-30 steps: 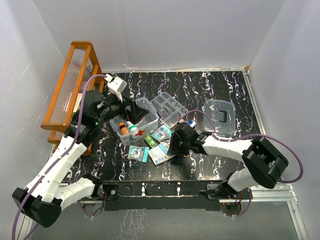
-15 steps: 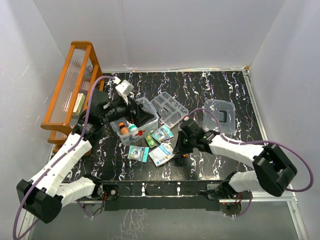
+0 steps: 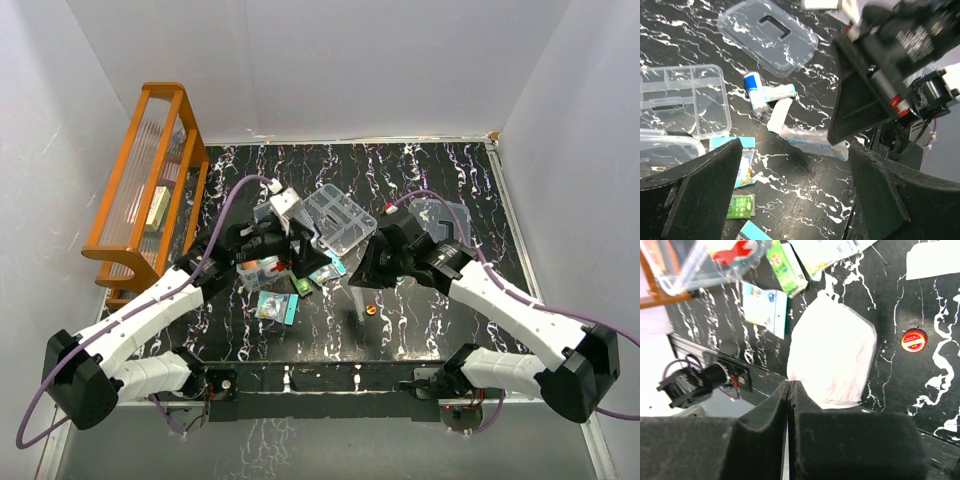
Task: Organize the medicine kit
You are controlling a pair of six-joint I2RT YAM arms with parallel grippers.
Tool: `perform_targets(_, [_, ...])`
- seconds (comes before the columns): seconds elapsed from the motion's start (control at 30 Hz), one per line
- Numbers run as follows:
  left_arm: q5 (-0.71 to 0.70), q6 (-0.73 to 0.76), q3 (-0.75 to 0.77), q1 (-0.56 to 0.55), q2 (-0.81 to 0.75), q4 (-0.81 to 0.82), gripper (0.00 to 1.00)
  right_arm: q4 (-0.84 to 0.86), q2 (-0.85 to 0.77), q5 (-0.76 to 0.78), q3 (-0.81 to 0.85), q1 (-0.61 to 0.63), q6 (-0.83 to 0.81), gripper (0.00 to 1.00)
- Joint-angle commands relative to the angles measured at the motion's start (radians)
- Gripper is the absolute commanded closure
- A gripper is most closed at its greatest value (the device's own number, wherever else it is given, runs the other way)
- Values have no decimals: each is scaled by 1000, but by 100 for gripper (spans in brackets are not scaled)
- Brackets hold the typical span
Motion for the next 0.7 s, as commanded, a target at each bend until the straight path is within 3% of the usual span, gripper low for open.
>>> perform_targets(0.0, [-80, 68, -77, -76, -10, 99, 15, -28, -66, 93, 69, -6, 115, 100])
perform_targets(0.23, [-303, -85, -91, -157, 58, 114, 16, 186, -142, 274, -16, -6, 347, 100])
perform_targets(0.4, [-334, -170, -96, -160, 92, 158, 15, 334, -177, 342, -92, -6, 513, 100])
perform_targets(0.67, [-327, -175, -128, -172, 134, 262, 19, 314, -102, 379, -47, -5, 618, 100])
